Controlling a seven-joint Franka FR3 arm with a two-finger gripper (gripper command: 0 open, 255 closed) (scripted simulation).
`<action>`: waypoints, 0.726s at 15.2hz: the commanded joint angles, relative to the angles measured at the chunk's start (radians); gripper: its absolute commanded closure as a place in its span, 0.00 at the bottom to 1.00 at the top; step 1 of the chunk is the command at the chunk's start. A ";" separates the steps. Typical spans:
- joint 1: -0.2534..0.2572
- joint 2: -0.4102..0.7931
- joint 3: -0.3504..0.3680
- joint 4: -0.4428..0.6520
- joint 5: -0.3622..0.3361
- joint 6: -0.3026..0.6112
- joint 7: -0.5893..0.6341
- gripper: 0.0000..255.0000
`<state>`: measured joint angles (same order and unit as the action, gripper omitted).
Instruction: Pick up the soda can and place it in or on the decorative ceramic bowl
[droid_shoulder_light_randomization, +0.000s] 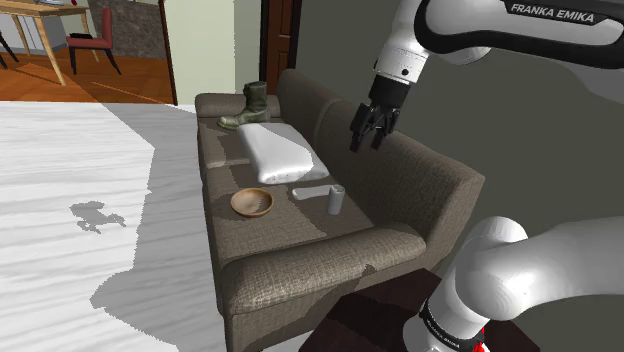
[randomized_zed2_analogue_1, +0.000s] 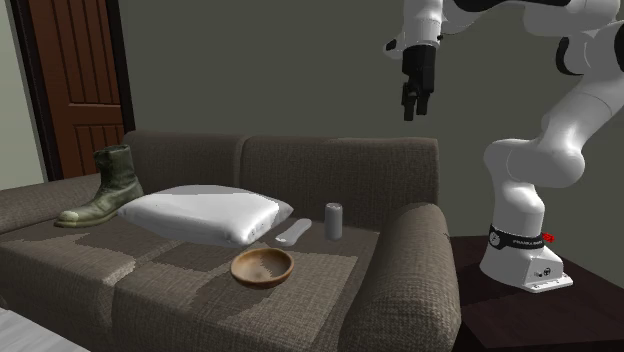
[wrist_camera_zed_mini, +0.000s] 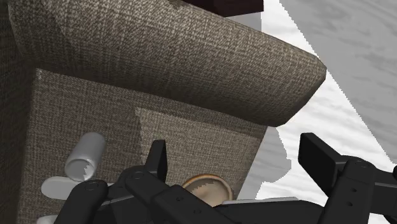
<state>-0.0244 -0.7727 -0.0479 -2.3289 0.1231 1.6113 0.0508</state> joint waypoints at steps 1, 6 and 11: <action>0.000 0.000 0.000 0.000 0.000 0.000 0.000 0.00; -0.016 0.088 -0.063 -0.057 -0.040 0.121 -0.095 0.00; -0.030 0.208 -0.127 -0.082 -0.069 0.244 -0.188 0.00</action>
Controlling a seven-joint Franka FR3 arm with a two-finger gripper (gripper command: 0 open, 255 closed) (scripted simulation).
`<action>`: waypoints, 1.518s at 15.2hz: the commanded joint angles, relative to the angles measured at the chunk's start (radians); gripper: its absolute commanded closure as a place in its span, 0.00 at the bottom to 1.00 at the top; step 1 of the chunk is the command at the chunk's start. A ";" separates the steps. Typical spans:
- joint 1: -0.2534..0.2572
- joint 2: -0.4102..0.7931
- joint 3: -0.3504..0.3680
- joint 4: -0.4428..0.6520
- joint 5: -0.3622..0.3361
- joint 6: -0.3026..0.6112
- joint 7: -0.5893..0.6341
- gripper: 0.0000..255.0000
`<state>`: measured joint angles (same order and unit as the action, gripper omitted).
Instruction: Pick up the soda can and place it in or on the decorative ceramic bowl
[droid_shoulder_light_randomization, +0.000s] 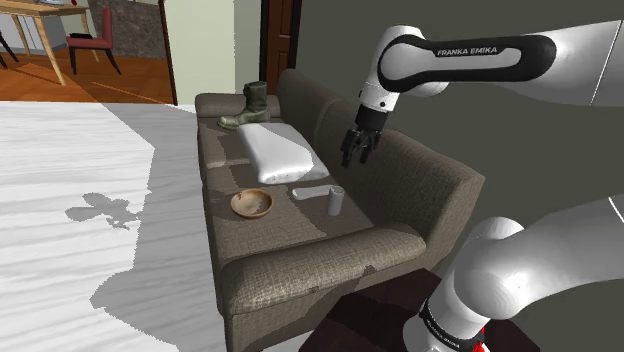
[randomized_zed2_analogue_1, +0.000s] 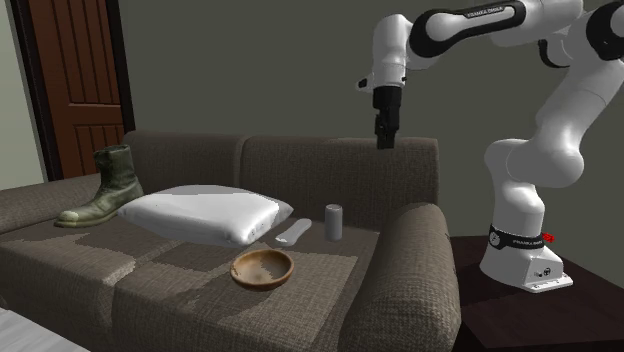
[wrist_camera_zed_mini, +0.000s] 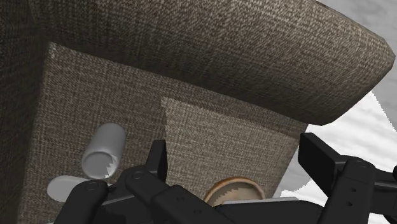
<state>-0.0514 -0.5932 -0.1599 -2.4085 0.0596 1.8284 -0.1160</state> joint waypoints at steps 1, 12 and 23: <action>-0.005 0.056 -0.027 -0.003 -0.010 0.052 -0.040 0.00; -0.016 0.423 -0.157 0.073 0.013 0.293 -0.261 0.00; -0.057 0.786 -0.197 0.239 0.141 0.434 -0.467 0.00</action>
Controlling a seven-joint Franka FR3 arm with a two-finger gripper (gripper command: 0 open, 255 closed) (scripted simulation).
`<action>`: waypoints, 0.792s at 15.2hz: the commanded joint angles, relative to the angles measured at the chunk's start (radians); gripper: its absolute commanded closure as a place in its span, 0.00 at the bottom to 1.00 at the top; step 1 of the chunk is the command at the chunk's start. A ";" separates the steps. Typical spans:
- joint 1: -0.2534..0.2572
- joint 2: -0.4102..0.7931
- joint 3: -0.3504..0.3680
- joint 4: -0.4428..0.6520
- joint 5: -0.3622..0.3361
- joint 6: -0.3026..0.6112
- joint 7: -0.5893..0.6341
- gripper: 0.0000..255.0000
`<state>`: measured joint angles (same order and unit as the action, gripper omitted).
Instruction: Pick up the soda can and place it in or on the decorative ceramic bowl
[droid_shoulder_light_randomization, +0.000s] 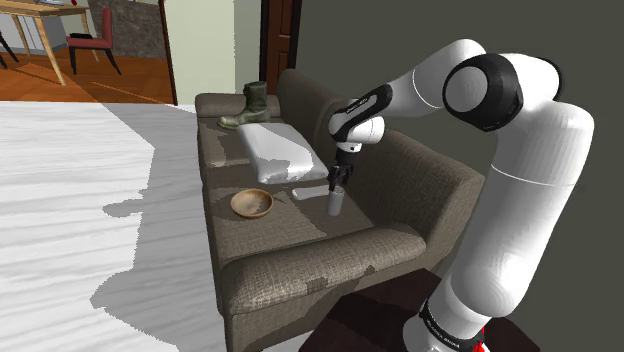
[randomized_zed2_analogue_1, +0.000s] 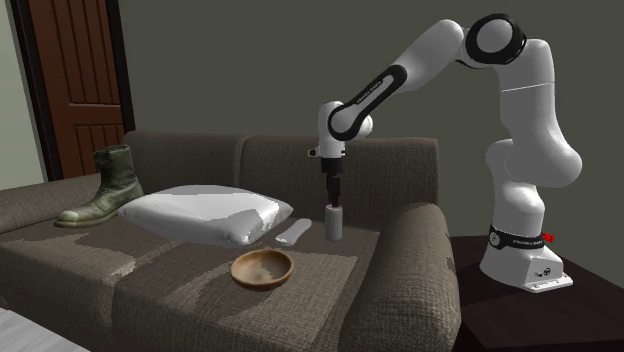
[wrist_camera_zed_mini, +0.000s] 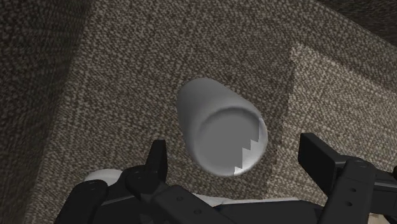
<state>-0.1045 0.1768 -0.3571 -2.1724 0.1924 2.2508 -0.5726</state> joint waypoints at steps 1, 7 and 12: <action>-0.004 0.025 0.002 -0.001 0.013 0.023 -0.015 0.00; -0.007 0.064 0.012 -0.020 0.040 0.078 -0.033 0.00; -0.007 0.064 0.012 -0.020 0.041 0.078 -0.033 0.00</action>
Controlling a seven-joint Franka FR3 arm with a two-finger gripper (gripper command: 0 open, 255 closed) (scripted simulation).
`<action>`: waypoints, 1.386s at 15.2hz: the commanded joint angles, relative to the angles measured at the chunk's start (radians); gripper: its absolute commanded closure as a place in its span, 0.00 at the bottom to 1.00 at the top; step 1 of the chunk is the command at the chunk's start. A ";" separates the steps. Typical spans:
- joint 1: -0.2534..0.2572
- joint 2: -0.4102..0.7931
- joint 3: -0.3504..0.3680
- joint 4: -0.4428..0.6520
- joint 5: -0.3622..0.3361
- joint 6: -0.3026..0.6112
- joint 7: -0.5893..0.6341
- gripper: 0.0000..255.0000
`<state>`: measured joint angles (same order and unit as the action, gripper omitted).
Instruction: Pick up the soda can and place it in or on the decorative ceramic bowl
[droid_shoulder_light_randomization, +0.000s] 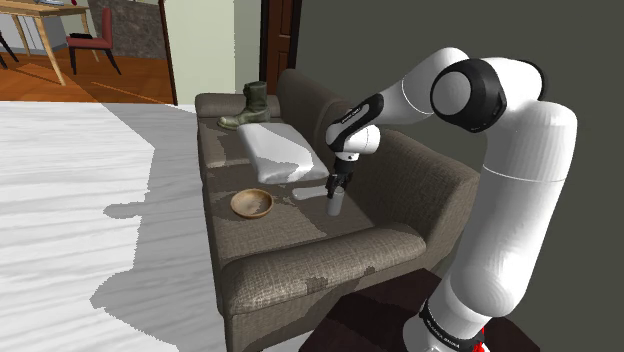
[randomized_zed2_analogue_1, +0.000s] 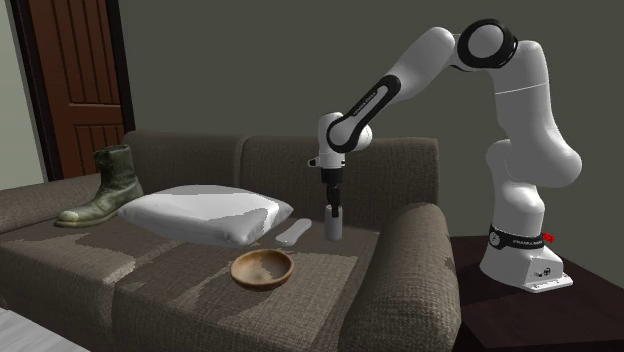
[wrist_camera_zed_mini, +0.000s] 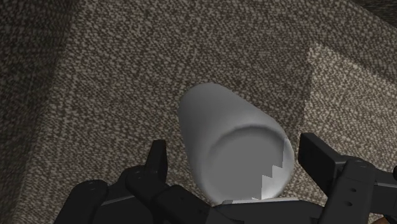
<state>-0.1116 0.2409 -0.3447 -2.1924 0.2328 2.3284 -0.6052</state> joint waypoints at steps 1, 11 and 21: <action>0.000 0.000 0.000 0.000 0.000 0.000 0.000 0.00; 0.000 0.000 0.000 0.000 0.000 0.000 0.000 1.00; 0.011 -0.094 -0.017 0.031 -0.059 -0.116 0.048 1.00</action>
<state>-0.1013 0.1574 -0.3599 -2.1650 0.1799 2.2266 -0.5622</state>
